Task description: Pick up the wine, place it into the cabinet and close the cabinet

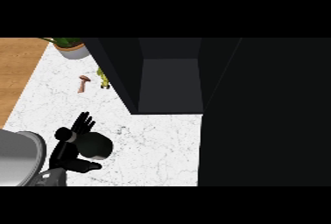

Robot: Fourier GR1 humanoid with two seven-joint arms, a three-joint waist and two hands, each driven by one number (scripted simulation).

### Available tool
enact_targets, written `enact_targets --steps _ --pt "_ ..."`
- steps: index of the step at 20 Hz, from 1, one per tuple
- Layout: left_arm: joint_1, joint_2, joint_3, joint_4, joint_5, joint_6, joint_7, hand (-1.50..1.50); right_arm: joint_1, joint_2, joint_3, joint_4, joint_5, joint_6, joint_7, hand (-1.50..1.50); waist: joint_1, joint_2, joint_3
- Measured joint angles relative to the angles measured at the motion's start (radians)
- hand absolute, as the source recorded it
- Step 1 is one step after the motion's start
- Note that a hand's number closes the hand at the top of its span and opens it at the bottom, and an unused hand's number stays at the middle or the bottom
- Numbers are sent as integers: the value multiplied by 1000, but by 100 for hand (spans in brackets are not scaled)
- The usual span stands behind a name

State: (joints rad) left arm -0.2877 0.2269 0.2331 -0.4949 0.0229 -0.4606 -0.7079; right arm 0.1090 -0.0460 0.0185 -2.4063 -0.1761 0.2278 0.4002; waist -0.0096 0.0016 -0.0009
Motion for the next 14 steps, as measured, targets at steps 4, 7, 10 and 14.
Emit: enact_targets --steps 4,7,10,14 --pt "-34 -4 -1 67 1 -2 -27 -150 16 2 -12 7 -5 14 -29 -150 -2 1 0" --pt "-68 -2 2 124 -2 2 -45 -150 6 1 -22 7 -16 10 -18 -150 -4 2 -1" --pt "-67 -2 -4 148 -4 -9 -67 150 -14 -2 -24 13 -20 6 -8 -150 -2 1 0" --pt "-73 -7 -16 165 -9 -13 -79 150 4 1 -21 4 -14 8 -11 -150 -2 0 1"
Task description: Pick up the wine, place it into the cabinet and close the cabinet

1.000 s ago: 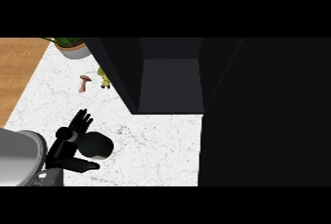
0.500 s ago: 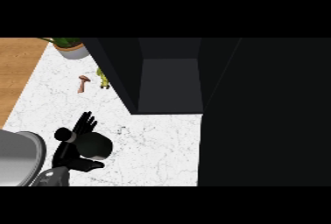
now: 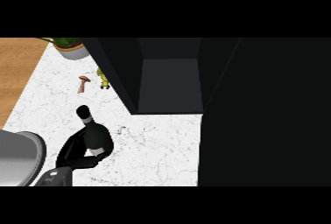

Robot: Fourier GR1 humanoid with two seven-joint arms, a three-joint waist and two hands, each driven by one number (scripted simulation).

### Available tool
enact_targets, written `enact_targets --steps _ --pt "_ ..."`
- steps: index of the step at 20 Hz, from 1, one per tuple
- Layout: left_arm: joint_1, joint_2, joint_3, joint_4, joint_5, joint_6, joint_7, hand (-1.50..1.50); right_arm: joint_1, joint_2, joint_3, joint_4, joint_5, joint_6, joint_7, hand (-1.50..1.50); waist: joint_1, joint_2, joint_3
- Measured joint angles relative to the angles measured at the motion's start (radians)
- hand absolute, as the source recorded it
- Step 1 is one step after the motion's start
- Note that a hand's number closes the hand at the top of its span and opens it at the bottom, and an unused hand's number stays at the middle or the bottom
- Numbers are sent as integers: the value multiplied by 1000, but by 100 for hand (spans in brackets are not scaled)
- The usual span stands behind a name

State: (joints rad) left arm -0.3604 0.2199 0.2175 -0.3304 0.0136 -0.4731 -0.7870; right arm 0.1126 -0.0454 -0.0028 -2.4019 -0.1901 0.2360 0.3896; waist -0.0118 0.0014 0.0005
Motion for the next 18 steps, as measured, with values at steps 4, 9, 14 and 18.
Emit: enact_targets --steps 4,9,14,18 --pt "-17 12 -1 25 2 -8 -5 150 -2 1 6 1 6 -1 4 -150 -1 0 -1" --pt "0 -6 -11 13 -2 25 -52 150 -22 -9 -16 20 -6 4 0 -150 2 -2 2" --pt "94 -38 0 -82 29 85 -115 150 6 -7 -26 20 -8 14 -17 -150 11 -10 8" --pt "157 -61 0 -162 49 112 -136 150 -2 2 -19 30 4 5 -20 -150 16 -12 10"
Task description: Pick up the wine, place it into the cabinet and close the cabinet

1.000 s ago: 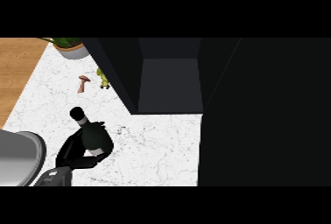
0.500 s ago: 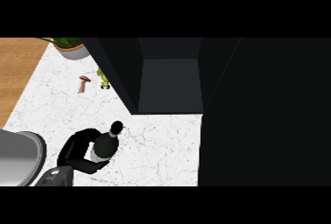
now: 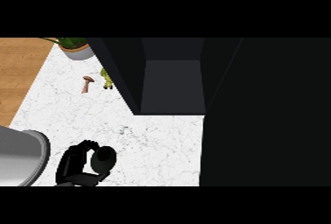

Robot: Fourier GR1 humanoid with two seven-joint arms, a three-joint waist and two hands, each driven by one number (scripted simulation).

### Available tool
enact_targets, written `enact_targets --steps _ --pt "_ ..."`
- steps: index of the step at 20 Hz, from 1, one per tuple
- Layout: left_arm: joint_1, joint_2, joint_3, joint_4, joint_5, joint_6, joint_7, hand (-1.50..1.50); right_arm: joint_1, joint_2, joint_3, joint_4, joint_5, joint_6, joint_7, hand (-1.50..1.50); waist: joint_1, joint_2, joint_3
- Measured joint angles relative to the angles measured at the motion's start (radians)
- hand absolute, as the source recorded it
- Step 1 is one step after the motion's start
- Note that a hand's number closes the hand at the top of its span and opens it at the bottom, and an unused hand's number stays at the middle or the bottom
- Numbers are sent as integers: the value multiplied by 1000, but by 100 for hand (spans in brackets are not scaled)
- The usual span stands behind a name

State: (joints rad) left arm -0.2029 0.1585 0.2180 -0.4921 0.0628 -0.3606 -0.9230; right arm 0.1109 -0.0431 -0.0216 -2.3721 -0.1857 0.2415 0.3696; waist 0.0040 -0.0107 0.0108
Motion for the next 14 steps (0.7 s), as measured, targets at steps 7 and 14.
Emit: enact_targets --steps 7,14 --pt "116 -38 -28 -155 40 -11 9 150 -21 0 -4 16 12 -8 0 -150 5 1 1" --pt "267 -113 -103 -430 102 -33 118 150 -18 -4 -5 0 -5 -9 25 -150 7 5 -6"
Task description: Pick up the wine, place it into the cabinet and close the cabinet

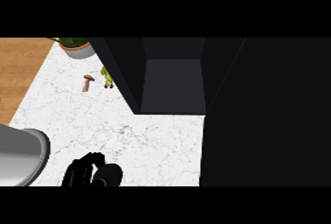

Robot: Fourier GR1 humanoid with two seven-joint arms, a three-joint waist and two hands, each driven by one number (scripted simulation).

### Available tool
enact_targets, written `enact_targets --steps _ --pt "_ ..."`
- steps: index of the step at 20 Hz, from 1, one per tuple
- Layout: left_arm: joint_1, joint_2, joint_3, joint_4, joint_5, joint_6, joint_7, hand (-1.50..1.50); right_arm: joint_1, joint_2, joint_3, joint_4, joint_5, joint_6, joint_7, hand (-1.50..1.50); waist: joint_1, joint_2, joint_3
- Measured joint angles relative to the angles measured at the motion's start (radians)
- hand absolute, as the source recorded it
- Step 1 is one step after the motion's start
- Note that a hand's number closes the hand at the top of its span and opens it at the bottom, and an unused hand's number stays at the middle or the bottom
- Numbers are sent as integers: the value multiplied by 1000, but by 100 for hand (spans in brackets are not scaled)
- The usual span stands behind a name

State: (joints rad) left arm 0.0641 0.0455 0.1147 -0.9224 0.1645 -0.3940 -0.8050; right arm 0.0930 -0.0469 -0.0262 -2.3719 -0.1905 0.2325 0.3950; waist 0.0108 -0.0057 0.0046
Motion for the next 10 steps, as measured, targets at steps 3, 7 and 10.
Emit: enact_targets --steps 3,7,10 --pt "68 -19 -45 -175 52 -2 106 150 -19 -3 -10 9 -7 -4 3 -150 0 1 -2" --pt "153 -33 -94 -406 119 9 241 150 -9 9 6 29 14 1 -20 -150 -2 3 -3" --pt "197 -39 -159 -568 150 71 331 150 11 12 5 32 12 8 -37 -150 -5 3 -3"
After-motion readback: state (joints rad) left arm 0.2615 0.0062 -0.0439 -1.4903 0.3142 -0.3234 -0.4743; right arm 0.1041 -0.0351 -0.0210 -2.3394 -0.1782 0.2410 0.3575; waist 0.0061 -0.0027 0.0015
